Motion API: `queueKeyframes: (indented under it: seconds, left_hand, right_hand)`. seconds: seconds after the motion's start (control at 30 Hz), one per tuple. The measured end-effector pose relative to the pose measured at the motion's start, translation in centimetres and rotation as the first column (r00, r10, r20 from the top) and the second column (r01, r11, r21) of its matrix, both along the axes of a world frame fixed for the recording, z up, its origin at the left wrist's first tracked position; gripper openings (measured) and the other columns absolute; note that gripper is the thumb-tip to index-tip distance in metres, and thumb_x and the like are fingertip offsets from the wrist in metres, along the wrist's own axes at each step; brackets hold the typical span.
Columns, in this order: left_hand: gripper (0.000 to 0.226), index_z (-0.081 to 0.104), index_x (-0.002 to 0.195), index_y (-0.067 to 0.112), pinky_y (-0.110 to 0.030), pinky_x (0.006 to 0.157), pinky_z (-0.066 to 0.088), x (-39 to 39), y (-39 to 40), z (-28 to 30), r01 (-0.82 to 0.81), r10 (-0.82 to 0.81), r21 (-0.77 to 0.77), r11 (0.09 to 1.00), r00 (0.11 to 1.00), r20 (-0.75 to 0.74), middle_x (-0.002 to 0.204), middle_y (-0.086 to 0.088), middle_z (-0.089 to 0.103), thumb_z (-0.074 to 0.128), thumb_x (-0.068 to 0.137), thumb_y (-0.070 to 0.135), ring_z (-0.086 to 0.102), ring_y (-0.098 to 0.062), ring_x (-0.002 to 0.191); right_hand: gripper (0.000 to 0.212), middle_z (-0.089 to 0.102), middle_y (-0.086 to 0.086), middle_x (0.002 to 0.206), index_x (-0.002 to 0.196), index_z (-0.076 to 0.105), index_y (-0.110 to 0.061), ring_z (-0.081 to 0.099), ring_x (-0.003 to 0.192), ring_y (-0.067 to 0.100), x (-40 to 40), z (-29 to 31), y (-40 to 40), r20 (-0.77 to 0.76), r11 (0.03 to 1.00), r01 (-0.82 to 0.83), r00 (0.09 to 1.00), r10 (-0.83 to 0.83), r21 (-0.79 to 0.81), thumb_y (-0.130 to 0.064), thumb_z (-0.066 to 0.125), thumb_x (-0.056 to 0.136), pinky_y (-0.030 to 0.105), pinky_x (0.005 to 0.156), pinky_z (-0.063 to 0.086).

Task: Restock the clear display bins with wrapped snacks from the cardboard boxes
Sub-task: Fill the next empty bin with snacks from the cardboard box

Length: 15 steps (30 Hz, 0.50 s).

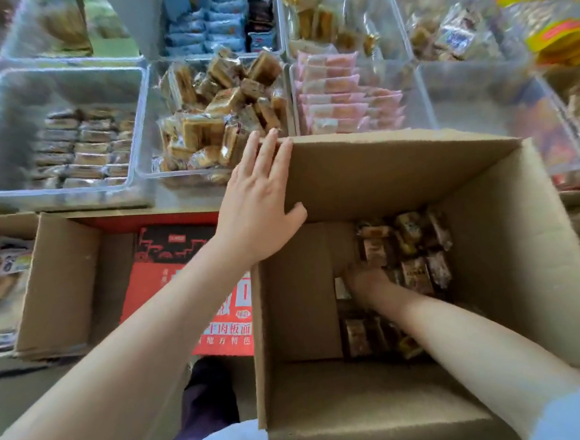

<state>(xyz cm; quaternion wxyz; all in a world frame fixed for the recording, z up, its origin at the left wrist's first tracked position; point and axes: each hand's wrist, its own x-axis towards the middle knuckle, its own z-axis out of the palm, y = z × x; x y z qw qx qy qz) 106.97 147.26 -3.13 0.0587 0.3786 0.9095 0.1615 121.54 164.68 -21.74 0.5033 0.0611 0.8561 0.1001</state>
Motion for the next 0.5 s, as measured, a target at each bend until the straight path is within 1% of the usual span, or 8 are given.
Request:
queueKeyframes:
  seconds: [0.07,0.17,0.23,0.3,0.33,0.4,0.43,0.5]
  left_hand:
    - [0.083,0.010,0.161,0.014,-0.037,0.124,0.002,0.1,0.1,0.0,-0.017,0.017,0.009,1.000,1.000,-0.001,0.169,-0.007,0.004,0.054,0.095,0.038,-0.009,-0.023,0.155]
    - [0.083,0.010,0.161,0.016,-0.038,0.124,0.003,0.1,0.0,0.0,-0.027,0.027,-0.001,1.000,1.000,0.006,0.169,-0.006,0.004,0.055,0.095,0.038,-0.009,-0.023,0.155]
    - [0.083,0.010,0.161,0.017,-0.040,0.124,0.004,0.0,-0.1,0.0,-0.026,0.026,-0.009,1.000,1.000,0.014,0.169,-0.005,0.004,0.056,0.094,0.038,-0.008,-0.023,0.155]
    - [0.084,0.010,0.161,0.017,-0.039,0.124,0.004,0.1,-0.1,0.0,-0.025,0.025,-0.011,1.000,1.000,0.016,0.169,-0.004,0.004,0.056,0.094,0.037,-0.009,-0.023,0.155]
    - [0.084,0.010,0.161,0.017,-0.038,0.124,0.003,0.2,0.0,0.1,-0.027,0.027,-0.010,1.000,1.000,0.013,0.169,-0.004,0.004,0.056,0.094,0.037,-0.009,-0.022,0.155]
    - [0.083,0.009,0.161,0.017,-0.036,0.123,-0.001,0.3,0.1,0.2,-0.026,0.026,-0.008,1.000,1.000,0.011,0.169,-0.003,0.003,0.056,0.095,0.037,-0.011,-0.020,0.155]
    - [0.082,0.009,0.161,0.017,-0.034,0.121,-0.003,0.3,0.1,0.3,-0.028,0.028,0.000,1.000,1.000,0.015,0.169,-0.003,0.003,0.055,0.096,0.038,-0.011,-0.019,0.155]
    - [0.079,0.010,0.161,0.019,-0.032,0.119,-0.005,0.4,0.1,0.3,-0.036,0.035,0.026,0.999,0.999,0.038,0.169,-0.001,0.003,0.053,0.099,0.042,-0.011,-0.017,0.155]
  right_hand:
    - [0.052,0.039,0.013,0.151,0.151,0.033,-0.012,0.038,0.138,0.033,0.3,-0.3,-0.1,-0.064,0.992,-0.113,0.991,0.116,0.050,-0.015,0.047,0.101,0.055,0.112,0.032]
    - [0.041,0.051,0.011,0.141,0.140,0.049,-0.014,0.047,0.130,0.030,0.0,-0.4,-0.1,-0.138,0.980,-0.174,0.973,0.186,0.097,-0.012,0.047,0.099,0.046,0.103,0.041]
    - [0.038,0.054,0.010,0.137,0.135,0.054,-0.014,0.048,0.128,0.030,-0.9,0.4,0.2,-0.191,0.979,-0.159,0.965,0.182,0.128,-0.011,0.047,0.098,0.044,0.102,0.040]
    - [0.039,0.054,0.012,0.137,0.136,0.053,-0.012,0.048,0.128,0.030,-1.9,2.2,0.9,-0.296,0.990,-0.051,0.951,0.090,0.135,-0.017,0.051,0.098,0.042,0.104,0.038]
    - [0.041,0.054,0.012,0.136,0.136,0.052,-0.012,0.049,0.127,0.030,-2.5,3.4,1.5,-0.377,0.995,0.028,0.926,0.010,0.095,-0.025,0.055,0.097,0.041,0.103,0.039]
    - [0.053,0.058,0.010,0.130,0.130,0.055,-0.014,0.053,0.121,0.030,-3.2,6.2,2.3,-0.514,0.978,0.188,0.833,-0.207,-0.090,-0.045,0.064,0.088,0.039,0.098,0.042]
    - [0.055,0.061,0.009,0.126,0.127,0.057,-0.016,0.056,0.117,0.029,-3.5,7.8,2.4,-0.563,0.945,0.243,0.759,-0.327,-0.220,-0.050,0.065,0.084,0.037,0.095,0.044]
    - [0.049,0.064,0.003,0.116,0.119,0.061,-0.021,0.060,0.108,0.025,-3.8,11.1,2.0,-0.584,0.826,0.284,0.597,-0.550,-0.487,-0.049,0.065,0.079,0.035,0.088,0.049]
